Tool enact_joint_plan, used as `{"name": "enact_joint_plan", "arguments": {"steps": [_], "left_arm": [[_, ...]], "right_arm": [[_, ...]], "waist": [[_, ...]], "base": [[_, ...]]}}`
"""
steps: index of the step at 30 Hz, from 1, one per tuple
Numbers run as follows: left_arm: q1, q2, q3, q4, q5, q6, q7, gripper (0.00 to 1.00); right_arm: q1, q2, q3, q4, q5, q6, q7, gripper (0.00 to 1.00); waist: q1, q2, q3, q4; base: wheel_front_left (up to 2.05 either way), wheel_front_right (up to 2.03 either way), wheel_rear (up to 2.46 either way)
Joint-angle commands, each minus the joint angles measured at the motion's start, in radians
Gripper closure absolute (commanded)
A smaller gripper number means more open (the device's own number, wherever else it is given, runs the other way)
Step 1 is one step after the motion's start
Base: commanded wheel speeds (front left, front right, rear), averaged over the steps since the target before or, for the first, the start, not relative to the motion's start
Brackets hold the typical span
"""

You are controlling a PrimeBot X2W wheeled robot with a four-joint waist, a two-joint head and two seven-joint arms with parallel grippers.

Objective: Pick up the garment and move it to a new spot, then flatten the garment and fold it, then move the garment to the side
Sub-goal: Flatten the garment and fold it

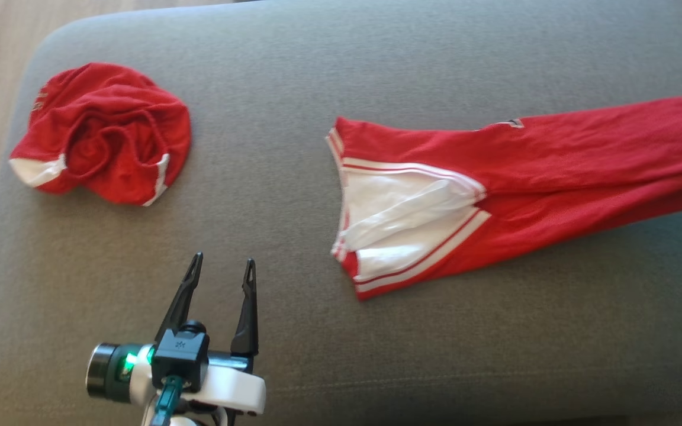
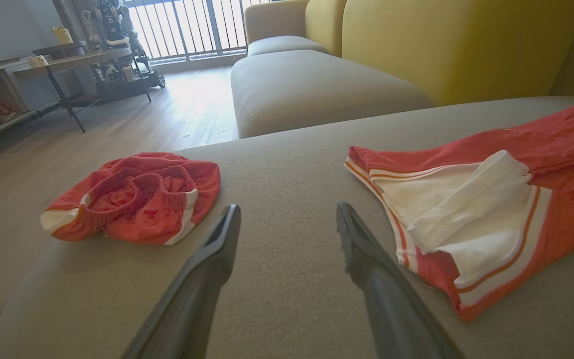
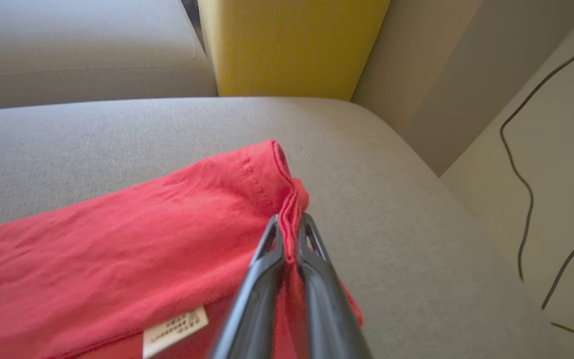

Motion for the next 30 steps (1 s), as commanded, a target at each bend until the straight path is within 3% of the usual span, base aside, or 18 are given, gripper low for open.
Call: {"name": "enact_joint_plan", "arguments": {"steps": [1,8,19,25,30], "left_arm": [[-0.011,0.001,0.045,-0.035,0.009,-0.002,-0.012,0.00],[-0.023,0.003,0.053,-0.026,0.024,-0.028,-0.012,0.00],[-0.022,0.009,0.062,-0.014,0.048,-0.037,-0.012,0.00],[-0.018,0.001,0.052,-0.007,0.057,-0.042,-0.012,0.00],[-0.018,-0.005,0.053,-0.003,0.057,-0.048,-0.012,0.00]], "right_arm": [[-0.033,-0.021,0.027,-0.062,0.002,-0.001,0.011,1.00],[-0.032,0.031,0.189,-0.186,0.090,-0.001,0.068,1.00],[0.032,0.098,0.457,-0.395,0.228,-0.001,0.143,1.00],[0.109,0.101,0.578,-0.448,0.420,-0.001,0.153,1.00],[0.162,0.101,0.708,-0.435,0.475,-0.001,0.145,1.00]], "waist": [[0.0001,0.0000,0.002,-0.021],[0.0001,0.0000,0.009,-0.032],[0.0001,0.0000,-0.009,0.051],[0.0001,0.0000,-0.006,0.107],[0.0001,0.0000,0.000,0.133]], "base": [[0.00,0.00,0.00],[0.00,0.00,0.00],[0.00,0.00,0.00],[0.00,0.00,0.00],[0.00,0.00,0.00]]}}
